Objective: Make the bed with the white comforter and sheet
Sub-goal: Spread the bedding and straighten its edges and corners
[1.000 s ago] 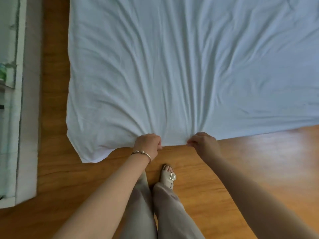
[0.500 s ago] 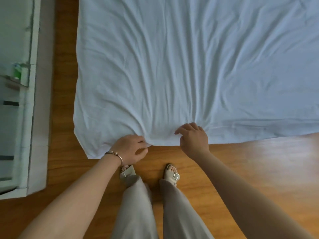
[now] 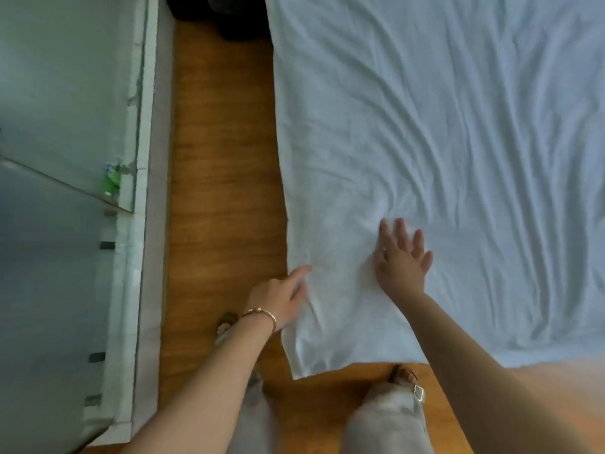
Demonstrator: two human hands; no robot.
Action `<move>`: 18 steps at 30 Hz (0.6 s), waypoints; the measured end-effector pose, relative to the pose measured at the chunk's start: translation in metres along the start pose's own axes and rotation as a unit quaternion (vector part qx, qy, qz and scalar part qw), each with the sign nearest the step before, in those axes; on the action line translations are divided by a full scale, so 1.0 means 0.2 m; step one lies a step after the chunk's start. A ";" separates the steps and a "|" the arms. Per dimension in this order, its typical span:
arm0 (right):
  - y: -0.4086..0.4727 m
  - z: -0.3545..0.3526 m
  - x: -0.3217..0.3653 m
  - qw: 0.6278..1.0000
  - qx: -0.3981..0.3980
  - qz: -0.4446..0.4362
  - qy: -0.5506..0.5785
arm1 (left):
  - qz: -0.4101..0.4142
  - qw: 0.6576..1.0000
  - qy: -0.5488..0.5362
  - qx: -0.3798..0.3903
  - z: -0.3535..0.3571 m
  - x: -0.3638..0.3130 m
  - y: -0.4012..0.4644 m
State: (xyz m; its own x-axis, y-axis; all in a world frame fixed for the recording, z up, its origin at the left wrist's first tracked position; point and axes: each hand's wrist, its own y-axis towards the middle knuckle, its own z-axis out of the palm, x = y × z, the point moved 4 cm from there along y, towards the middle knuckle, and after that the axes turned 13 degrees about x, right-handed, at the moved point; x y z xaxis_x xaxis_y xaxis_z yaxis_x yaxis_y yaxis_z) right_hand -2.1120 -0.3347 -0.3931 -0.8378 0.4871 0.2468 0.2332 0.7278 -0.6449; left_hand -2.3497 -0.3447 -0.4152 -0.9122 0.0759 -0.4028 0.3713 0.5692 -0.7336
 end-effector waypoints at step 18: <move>0.78 -0.59 1.07 0.976 0.059 0.081 0.196 | 0.033 0.981 -0.132 0.140 -1.83 0.11 0.77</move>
State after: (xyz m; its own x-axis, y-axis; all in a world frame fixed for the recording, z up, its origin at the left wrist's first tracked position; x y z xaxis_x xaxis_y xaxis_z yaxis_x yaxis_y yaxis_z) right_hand -2.1965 -0.0603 -0.3564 -0.5367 0.7546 0.3775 0.2691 0.5771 -0.7710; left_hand -2.3752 0.0443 -0.3365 -0.8212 -0.1307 -0.5555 0.4953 0.3205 -0.8075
